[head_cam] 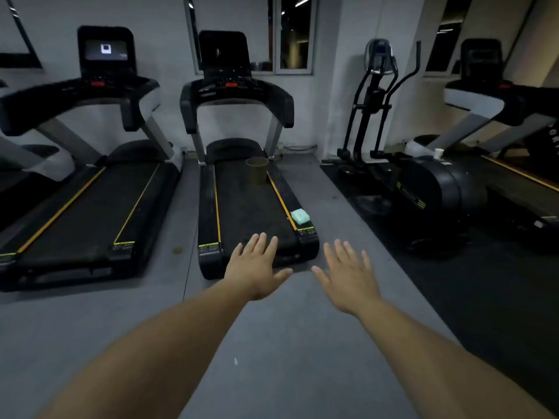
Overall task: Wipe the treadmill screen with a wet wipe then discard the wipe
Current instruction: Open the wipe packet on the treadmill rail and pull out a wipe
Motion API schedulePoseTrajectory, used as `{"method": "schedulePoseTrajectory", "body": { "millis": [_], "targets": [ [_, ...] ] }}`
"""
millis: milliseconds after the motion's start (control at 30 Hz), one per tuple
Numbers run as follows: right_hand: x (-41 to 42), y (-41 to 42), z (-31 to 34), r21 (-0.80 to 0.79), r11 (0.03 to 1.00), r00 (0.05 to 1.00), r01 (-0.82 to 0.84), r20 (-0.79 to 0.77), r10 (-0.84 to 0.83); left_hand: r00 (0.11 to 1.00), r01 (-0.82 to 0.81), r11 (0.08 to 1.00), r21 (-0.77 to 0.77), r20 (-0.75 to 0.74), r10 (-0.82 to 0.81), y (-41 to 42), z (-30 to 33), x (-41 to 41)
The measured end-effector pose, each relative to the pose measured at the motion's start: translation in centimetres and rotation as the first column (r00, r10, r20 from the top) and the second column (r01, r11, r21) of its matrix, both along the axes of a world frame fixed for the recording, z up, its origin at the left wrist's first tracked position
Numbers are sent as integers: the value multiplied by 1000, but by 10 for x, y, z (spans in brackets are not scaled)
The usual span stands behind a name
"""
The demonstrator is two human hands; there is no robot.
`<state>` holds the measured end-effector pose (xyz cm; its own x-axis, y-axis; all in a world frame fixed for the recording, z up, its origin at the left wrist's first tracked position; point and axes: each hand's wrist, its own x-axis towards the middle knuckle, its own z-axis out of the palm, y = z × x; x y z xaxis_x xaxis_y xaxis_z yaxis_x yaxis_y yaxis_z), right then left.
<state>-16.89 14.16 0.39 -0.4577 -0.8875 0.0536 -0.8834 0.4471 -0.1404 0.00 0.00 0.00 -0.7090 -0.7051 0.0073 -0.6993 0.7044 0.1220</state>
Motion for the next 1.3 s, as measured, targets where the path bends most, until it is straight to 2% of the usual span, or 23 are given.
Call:
{"method": "schedulePoseTrajectory", "body": {
  "millis": [267, 633, 1000, 1300],
  "targets": [
    [-125, -114, -33, 36, 999, 999, -27, 34, 26, 995, -42, 999, 21, 87, 40, -108, -25, -119],
    [-276, -269, -67, 78, 996, 997, -30, 77, 24, 993, -60, 995, 82, 106, 51, -263, -54, -264],
    [-392, -480, -91, 109, 994, 995, 14, 100, -25, 992, -16, 987, 158, 125, -3, -480, -80, -392],
    [-497, -625, -146, 178, 984, 989, -21, 145, -5, 982, -40, 973, 225, 191, -4, -620, -132, -496]
  ]
}}
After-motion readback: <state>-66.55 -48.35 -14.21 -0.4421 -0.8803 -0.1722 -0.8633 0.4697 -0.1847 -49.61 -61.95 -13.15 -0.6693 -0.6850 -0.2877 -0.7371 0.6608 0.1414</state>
